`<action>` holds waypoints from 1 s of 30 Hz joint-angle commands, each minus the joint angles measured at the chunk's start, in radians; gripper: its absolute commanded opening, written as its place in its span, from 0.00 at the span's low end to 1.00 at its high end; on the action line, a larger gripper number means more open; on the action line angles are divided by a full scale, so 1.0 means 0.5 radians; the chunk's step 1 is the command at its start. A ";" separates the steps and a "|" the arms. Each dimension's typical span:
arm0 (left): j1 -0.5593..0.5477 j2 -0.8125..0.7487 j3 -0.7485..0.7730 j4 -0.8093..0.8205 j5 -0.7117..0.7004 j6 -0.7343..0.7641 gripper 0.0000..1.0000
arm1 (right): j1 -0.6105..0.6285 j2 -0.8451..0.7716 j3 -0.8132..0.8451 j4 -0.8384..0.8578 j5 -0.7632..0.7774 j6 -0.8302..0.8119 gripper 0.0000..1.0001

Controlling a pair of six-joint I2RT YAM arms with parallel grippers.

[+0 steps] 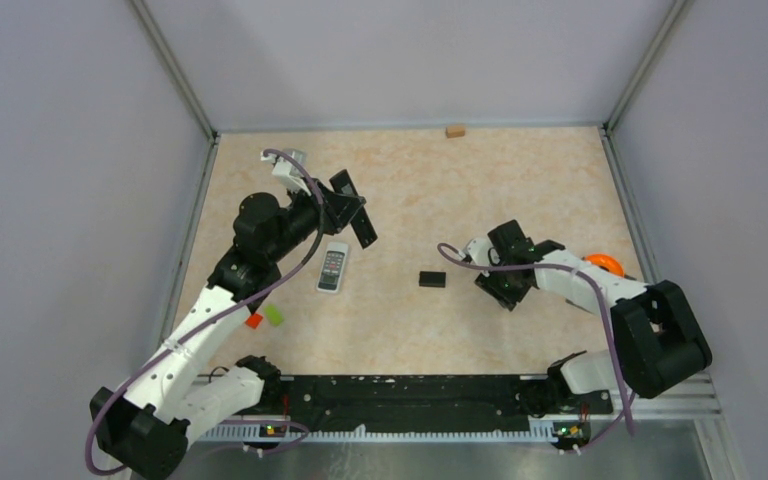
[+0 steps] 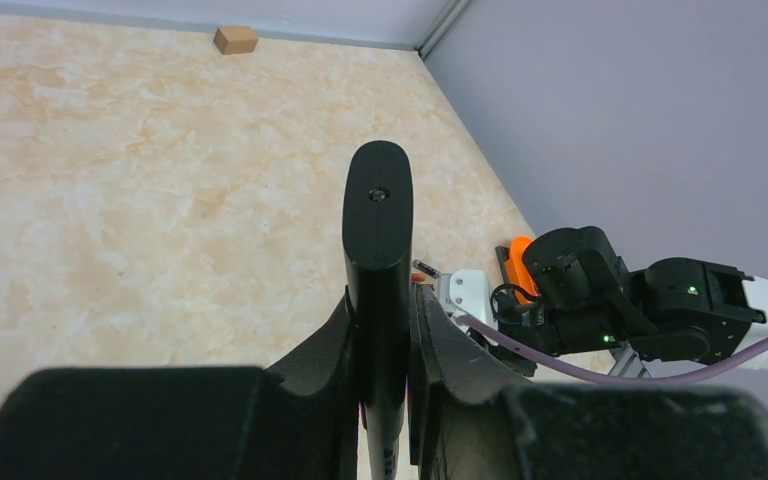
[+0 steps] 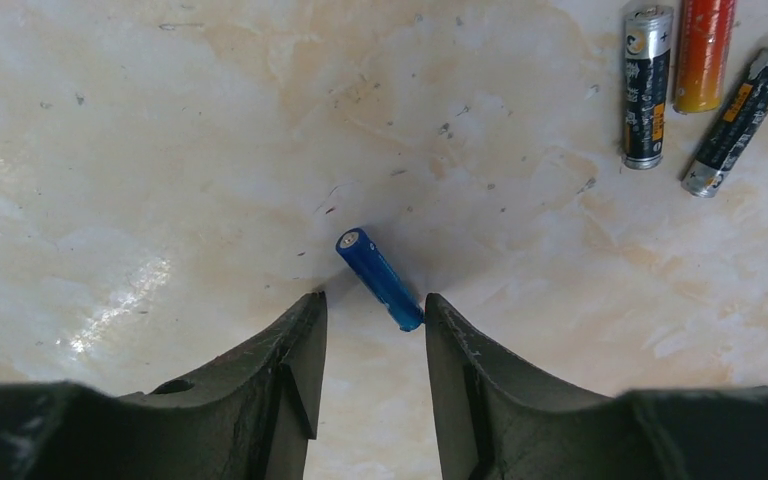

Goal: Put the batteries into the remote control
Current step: Pick up the battery from the center of the board.

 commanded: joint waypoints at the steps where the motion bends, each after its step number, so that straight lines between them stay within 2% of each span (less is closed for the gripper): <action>1: 0.014 -0.007 0.004 0.087 -0.007 0.005 0.00 | 0.025 0.005 -0.007 0.111 0.037 -0.032 0.41; 5: 0.017 -0.031 -0.005 0.083 -0.004 0.004 0.00 | 0.024 0.095 -0.008 0.146 0.030 0.017 0.35; 15: 0.017 -0.053 -0.009 0.079 0.001 -0.002 0.00 | 0.024 0.132 -0.009 0.231 0.071 0.021 0.31; 22: 0.017 -0.018 -0.008 0.096 0.060 -0.036 0.00 | 0.024 0.138 0.037 0.252 0.087 0.064 0.01; 26: 0.017 0.018 -0.018 0.138 0.114 -0.049 0.00 | 0.024 0.039 0.118 0.300 0.074 0.166 0.00; 30: 0.018 0.096 -0.020 0.190 0.178 -0.117 0.00 | 0.024 -0.262 0.159 0.520 0.012 0.411 0.00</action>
